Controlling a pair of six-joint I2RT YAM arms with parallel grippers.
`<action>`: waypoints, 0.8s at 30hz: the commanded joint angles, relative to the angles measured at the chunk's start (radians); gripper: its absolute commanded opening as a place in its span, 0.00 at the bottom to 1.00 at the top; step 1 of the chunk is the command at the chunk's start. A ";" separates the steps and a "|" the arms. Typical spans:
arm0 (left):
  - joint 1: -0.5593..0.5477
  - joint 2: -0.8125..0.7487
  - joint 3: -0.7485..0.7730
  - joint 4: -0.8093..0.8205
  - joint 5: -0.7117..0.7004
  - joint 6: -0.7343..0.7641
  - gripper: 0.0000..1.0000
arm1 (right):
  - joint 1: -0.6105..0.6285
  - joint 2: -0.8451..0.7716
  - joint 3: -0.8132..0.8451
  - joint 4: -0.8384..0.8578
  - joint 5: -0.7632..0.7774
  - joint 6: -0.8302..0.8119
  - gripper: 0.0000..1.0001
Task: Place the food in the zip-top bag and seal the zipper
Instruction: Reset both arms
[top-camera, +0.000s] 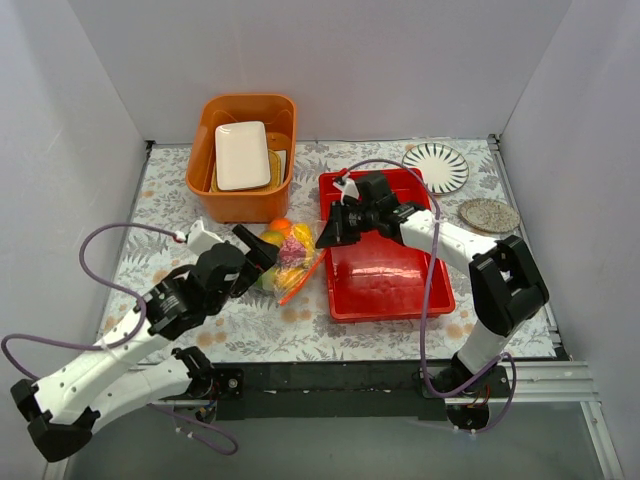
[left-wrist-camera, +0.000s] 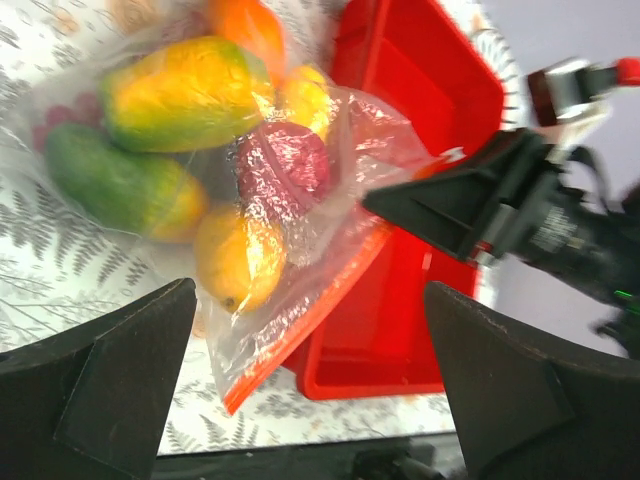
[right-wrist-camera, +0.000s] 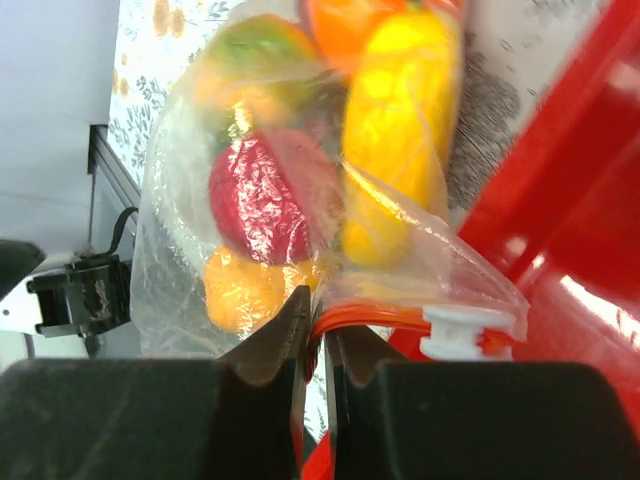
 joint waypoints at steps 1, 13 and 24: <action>0.006 0.115 0.085 -0.105 -0.089 0.099 0.98 | 0.046 0.002 0.141 -0.145 0.012 -0.213 0.16; 0.423 0.346 0.249 0.045 0.230 0.495 0.98 | 0.034 -0.193 0.146 -0.399 0.493 -0.325 0.81; 0.509 0.475 0.371 0.074 0.370 0.615 0.98 | -0.520 -0.515 -0.121 -0.347 0.570 -0.299 0.98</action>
